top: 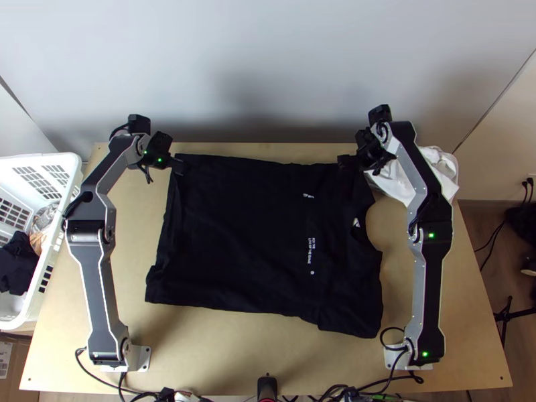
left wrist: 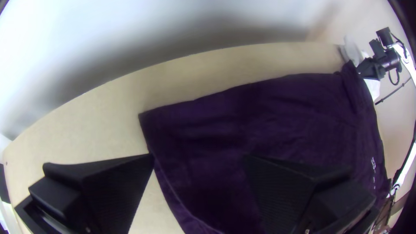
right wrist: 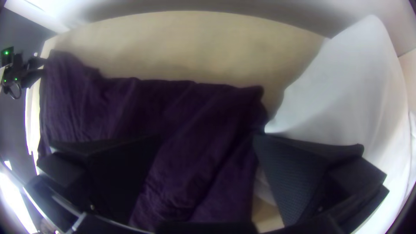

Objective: Fold the t-shirt

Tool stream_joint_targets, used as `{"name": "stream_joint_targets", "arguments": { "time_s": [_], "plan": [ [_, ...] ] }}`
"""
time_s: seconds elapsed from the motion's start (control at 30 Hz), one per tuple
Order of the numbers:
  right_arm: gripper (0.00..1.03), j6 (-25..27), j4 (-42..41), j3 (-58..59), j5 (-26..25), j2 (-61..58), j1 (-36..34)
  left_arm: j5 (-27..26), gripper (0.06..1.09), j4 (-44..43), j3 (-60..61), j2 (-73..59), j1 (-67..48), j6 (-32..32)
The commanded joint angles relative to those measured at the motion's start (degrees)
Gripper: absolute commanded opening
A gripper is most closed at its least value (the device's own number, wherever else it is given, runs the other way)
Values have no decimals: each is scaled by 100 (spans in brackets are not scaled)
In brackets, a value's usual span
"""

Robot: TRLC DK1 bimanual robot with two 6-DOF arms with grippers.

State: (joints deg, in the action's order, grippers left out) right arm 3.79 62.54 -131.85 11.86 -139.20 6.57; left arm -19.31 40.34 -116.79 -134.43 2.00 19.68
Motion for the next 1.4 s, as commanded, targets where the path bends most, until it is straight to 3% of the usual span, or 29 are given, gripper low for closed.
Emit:
{"name": "stream_joint_targets", "arguments": {
  "time_s": [0.0,0.3,0.7,0.97,1.1,1.27,1.37],
  "plan": [
    [98,-45,-67,-42,10,-143,-33,-108,104,-17,-72,-92,-15,1],
    [98,-265,-199,-86,-52,-187,-59,-117,104,-8,-186,-189,-15,9],
    [98,-520,-471,-95,-650,-196,-24,-108,104,-8,-362,-241,20,88],
    [96,-564,-515,-77,-676,-231,81,-117,103,27,-494,-321,29,115],
    [85,-581,-506,-42,-658,-231,99,-117,86,53,-494,-329,-15,343],
    [78,-564,-216,-16,-131,-319,117,-117,85,44,-502,-356,-51,361],
    [78,-529,-128,63,-96,-345,143,-143,80,71,-502,-426,-86,343]
  ]
}}
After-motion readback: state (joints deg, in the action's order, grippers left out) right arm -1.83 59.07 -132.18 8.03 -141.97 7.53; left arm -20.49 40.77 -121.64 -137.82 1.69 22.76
